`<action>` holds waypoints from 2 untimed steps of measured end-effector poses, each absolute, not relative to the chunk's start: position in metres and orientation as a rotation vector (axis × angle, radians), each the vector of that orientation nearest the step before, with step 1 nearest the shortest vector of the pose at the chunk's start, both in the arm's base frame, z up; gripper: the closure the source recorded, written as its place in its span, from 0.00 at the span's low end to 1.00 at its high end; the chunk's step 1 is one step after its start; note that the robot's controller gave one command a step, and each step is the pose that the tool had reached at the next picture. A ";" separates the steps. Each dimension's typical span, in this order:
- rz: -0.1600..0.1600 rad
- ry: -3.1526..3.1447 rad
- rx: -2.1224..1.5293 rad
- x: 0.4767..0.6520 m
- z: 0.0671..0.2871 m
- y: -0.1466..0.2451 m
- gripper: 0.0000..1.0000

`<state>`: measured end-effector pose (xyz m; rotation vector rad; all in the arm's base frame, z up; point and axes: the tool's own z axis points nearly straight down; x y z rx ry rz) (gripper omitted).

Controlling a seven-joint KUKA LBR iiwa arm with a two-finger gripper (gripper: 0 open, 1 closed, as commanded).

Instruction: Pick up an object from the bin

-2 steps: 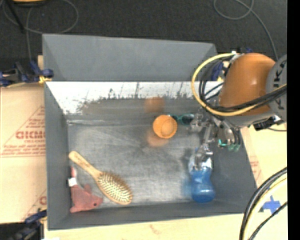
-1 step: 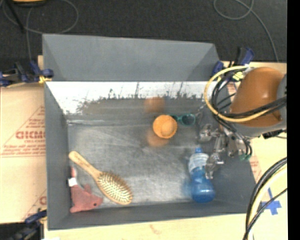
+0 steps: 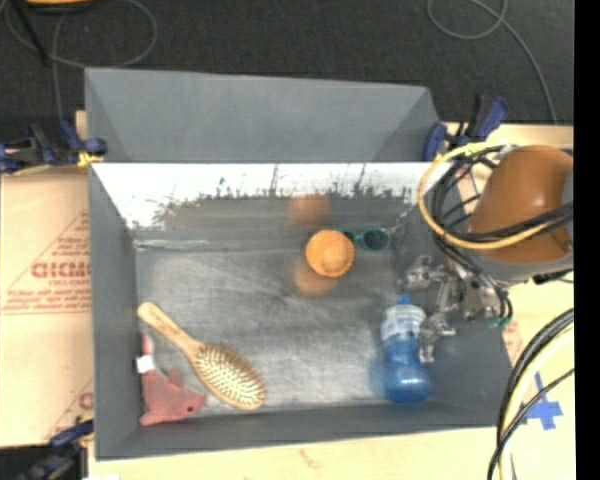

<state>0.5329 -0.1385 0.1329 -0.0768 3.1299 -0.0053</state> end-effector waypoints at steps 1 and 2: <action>-0.005 3.138 -0.143 0.500 0.098 -0.161 0.00; -0.003 3.129 -0.274 0.510 0.081 -0.145 0.00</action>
Offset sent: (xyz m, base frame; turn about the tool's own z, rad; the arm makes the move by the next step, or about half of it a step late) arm -0.0174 0.0034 -0.0629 -0.1855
